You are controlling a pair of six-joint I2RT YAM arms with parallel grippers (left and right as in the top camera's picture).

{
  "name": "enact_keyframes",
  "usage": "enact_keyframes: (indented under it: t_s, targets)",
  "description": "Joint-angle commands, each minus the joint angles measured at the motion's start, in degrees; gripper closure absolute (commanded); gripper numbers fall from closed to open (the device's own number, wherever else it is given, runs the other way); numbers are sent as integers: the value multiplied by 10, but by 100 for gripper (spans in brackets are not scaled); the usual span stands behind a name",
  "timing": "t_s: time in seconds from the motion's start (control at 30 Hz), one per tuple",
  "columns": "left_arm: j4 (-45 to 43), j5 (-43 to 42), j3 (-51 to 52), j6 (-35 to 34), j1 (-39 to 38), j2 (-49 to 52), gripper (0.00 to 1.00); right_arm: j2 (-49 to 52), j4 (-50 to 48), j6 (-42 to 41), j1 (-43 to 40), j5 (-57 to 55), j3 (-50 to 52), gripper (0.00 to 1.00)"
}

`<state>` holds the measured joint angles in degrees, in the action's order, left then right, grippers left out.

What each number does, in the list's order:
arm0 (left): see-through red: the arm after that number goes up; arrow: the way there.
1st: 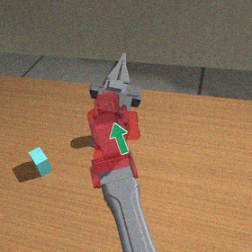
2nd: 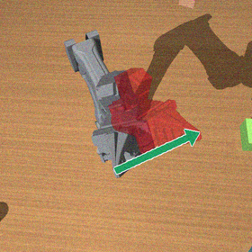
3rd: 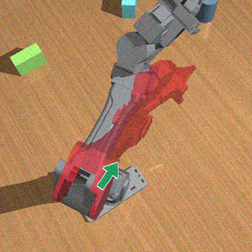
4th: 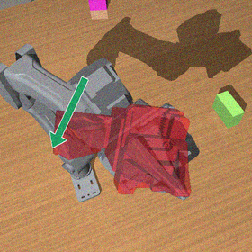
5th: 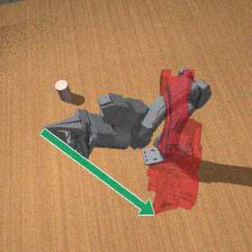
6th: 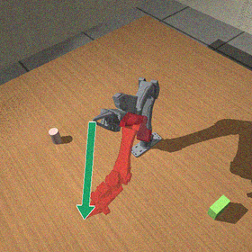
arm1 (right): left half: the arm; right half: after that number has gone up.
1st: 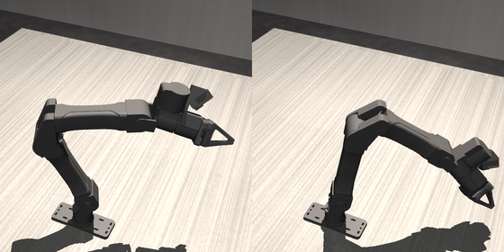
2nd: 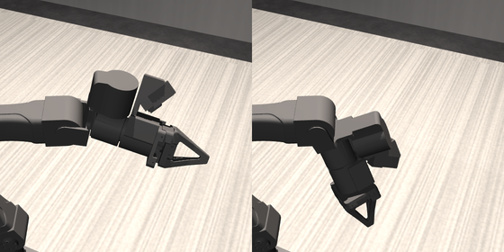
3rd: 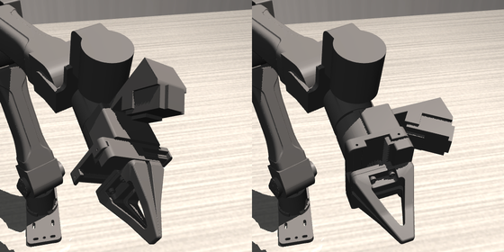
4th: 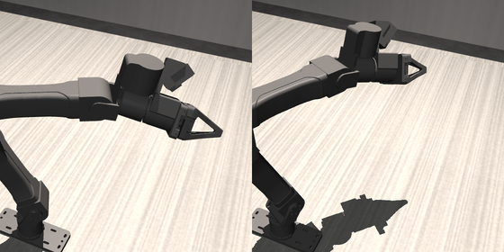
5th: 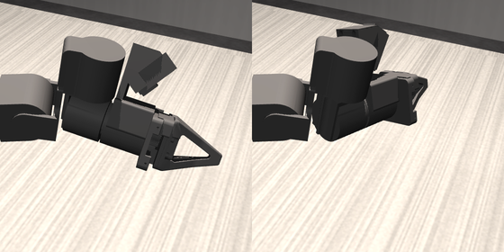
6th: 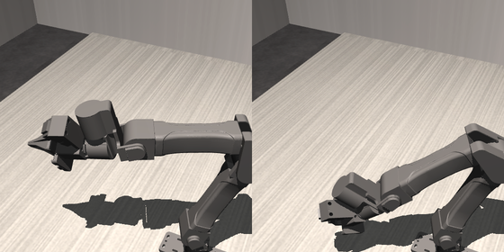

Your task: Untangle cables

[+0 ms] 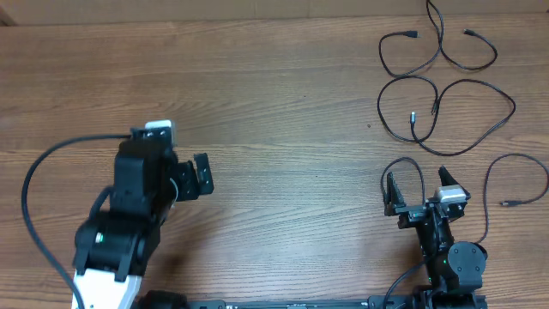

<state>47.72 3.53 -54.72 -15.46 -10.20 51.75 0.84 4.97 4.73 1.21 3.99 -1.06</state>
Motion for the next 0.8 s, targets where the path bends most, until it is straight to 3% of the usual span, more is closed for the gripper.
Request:
enact_keyframes:
  t_s: [0.0, 0.27, 0.77]
  targets:
    - [-21, -32, 50, 28, 22, -59, 0, -7, -4, 0, 3, -7, 6, 0]
    - [-82, -56, 162, 43, 51, -192, 1, -7, -4, 0, 3, -7, 6, 0]
    - [-184, -56, 295, 43, 54, -325, 0, -7, -4, 0, 3, -7, 6, 0]
